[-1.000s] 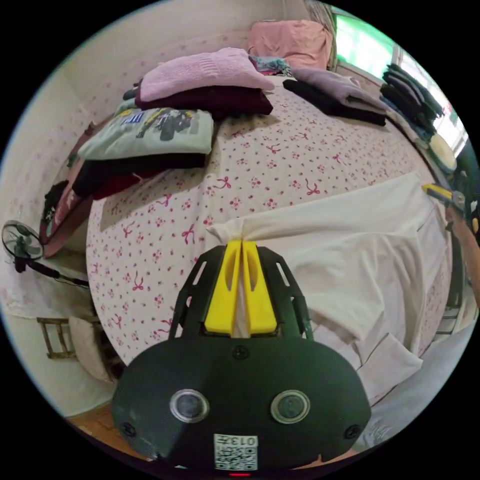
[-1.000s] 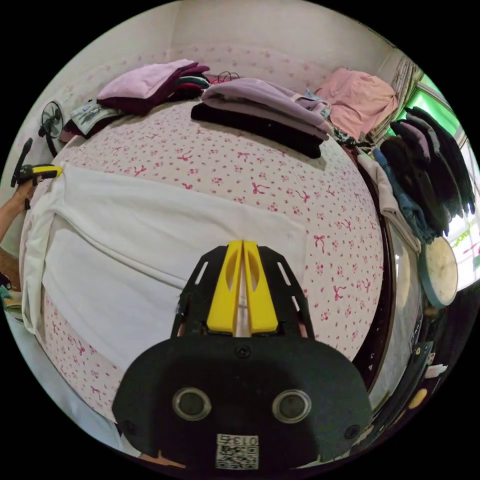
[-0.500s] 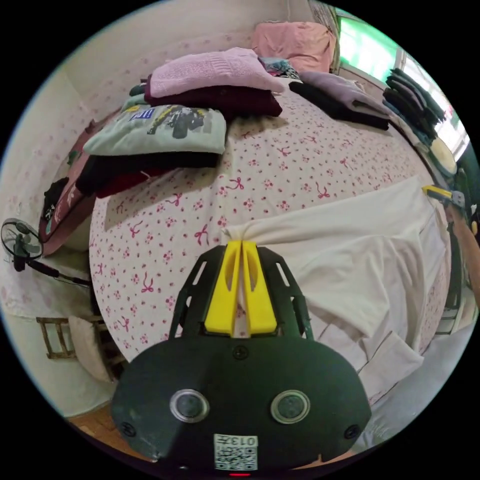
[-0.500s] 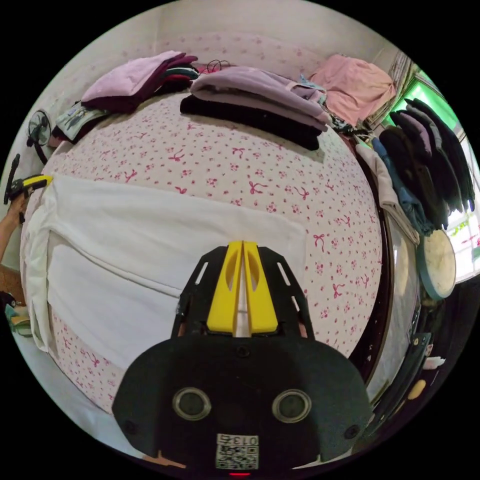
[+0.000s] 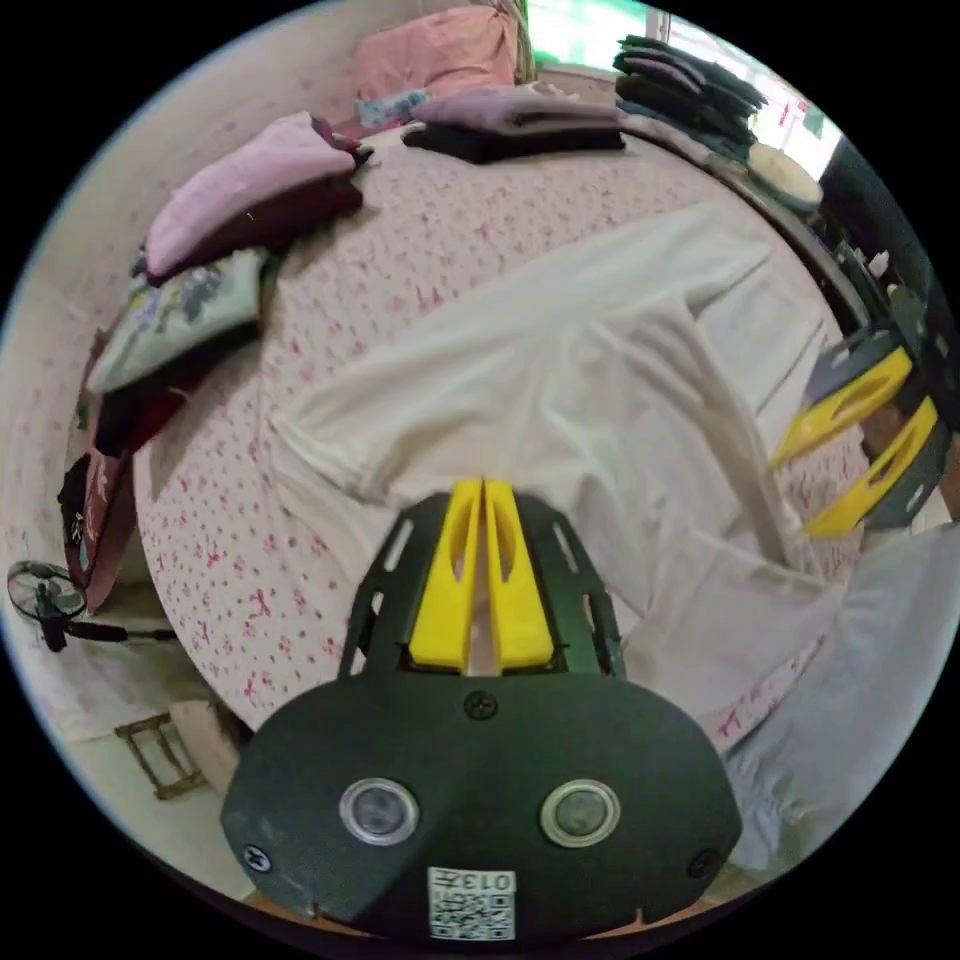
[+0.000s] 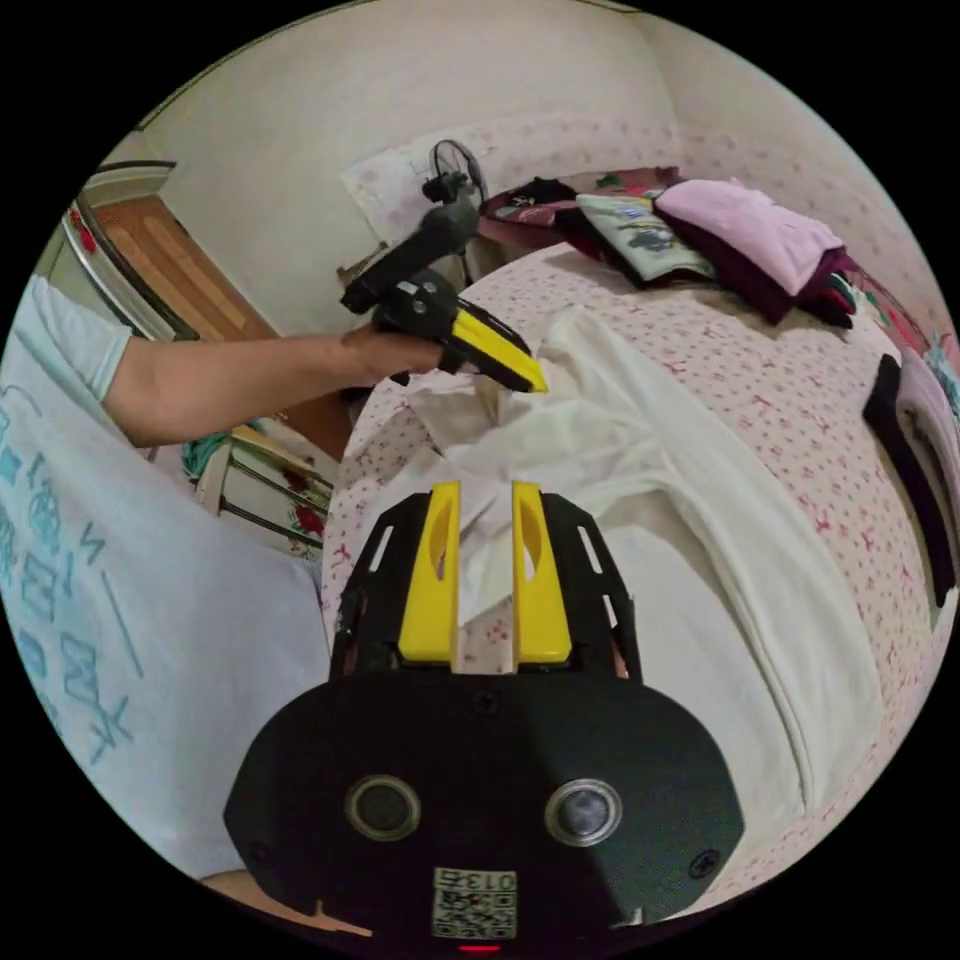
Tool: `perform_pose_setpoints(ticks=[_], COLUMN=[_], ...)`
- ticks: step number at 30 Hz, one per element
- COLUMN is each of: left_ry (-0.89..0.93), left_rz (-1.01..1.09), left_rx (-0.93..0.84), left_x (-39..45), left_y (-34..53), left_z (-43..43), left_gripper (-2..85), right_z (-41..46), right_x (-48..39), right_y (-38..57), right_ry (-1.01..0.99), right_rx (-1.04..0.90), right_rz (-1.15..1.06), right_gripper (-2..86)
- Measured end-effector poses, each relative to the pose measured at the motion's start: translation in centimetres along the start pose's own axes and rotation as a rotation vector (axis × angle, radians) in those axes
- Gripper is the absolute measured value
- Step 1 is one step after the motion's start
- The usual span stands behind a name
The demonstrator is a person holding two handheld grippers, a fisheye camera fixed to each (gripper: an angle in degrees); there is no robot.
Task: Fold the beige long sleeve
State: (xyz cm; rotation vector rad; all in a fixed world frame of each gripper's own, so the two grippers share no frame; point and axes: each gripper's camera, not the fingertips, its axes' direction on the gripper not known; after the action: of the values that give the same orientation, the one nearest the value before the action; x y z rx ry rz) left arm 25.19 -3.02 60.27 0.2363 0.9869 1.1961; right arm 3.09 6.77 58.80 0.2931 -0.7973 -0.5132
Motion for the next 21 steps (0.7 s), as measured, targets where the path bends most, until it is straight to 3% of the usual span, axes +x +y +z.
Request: perform_pose_setpoints(ticks=[5,11,13,21], left_ry=[0.057,0.042,0.043,0.098], left_rz=[-0.161,-0.072,-0.044,-0.048], left_rx=[0.124,0.134,0.106,0.092], left_x=[-2.5,-1.4,-1.0,-2.0], left_y=[2.4,1.9,1.6,2.0], left_z=[-2.6,-2.7,-1.8,-0.8], left_gripper=[-0.3,-0.3,-0.3,-0.3], right_z=[5.3,8.0,7.0,-9.3], right_x=[-1.5,-5.5,-7.2,-15.7], right_y=[-2.6,-1.6,-1.0,4.5], right_ry=[0.001,0.134,0.121,-0.130], right_rx=[-0.201,-0.360,-0.337,0.107], right_rz=[0.069,-0.023,-0.087,-0.352], right_gripper=[8.9,3.2,2.4,1.5])
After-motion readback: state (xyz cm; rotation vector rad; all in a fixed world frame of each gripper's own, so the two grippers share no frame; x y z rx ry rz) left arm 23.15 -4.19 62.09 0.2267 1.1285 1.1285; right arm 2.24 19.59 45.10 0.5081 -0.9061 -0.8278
